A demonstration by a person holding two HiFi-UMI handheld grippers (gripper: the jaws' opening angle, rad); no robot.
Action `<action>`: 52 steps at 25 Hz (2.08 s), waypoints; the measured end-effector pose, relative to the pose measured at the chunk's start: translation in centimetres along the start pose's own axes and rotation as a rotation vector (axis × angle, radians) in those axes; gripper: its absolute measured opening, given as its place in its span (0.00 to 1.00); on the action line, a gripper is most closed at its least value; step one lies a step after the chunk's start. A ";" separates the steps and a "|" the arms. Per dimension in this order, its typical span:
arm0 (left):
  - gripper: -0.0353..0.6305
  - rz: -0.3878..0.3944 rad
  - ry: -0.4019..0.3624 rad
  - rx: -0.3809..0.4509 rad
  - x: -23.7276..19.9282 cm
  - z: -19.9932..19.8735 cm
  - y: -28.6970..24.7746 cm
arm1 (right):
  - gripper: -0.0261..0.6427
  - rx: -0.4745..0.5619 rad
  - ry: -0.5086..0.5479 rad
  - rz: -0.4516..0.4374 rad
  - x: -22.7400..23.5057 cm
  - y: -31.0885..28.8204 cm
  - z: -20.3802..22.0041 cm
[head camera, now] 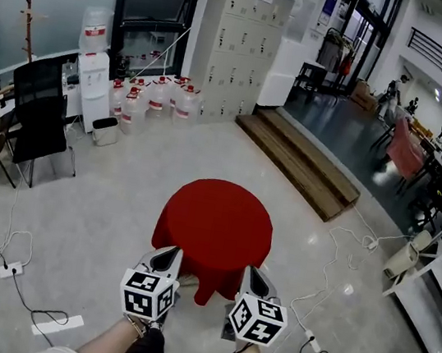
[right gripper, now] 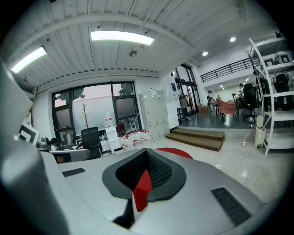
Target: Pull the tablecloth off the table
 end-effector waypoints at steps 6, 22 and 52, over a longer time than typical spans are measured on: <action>0.08 0.006 -0.007 -0.010 -2.4 -1.3 -2.8 | 0.08 -0.006 -0.009 0.006 -0.6 -3.4 -1.0; 0.08 0.034 -0.041 -0.008 -10.1 -5.7 -11.0 | 0.08 -0.003 -0.021 0.055 -3.0 -13.6 -4.6; 0.08 -0.011 0.021 -0.039 -15.2 -6.2 -17.7 | 0.08 -0.071 0.027 -0.008 -4.1 -23.5 -6.4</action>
Point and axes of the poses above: the fingertips, and each gripper's own axes: y backward along the fingers, x to its right, z out of its underside, the point moved 7 cm from there along y, backward along the fingers, and after that the axes turned 14 degrees about z, right-handed, at the moved point
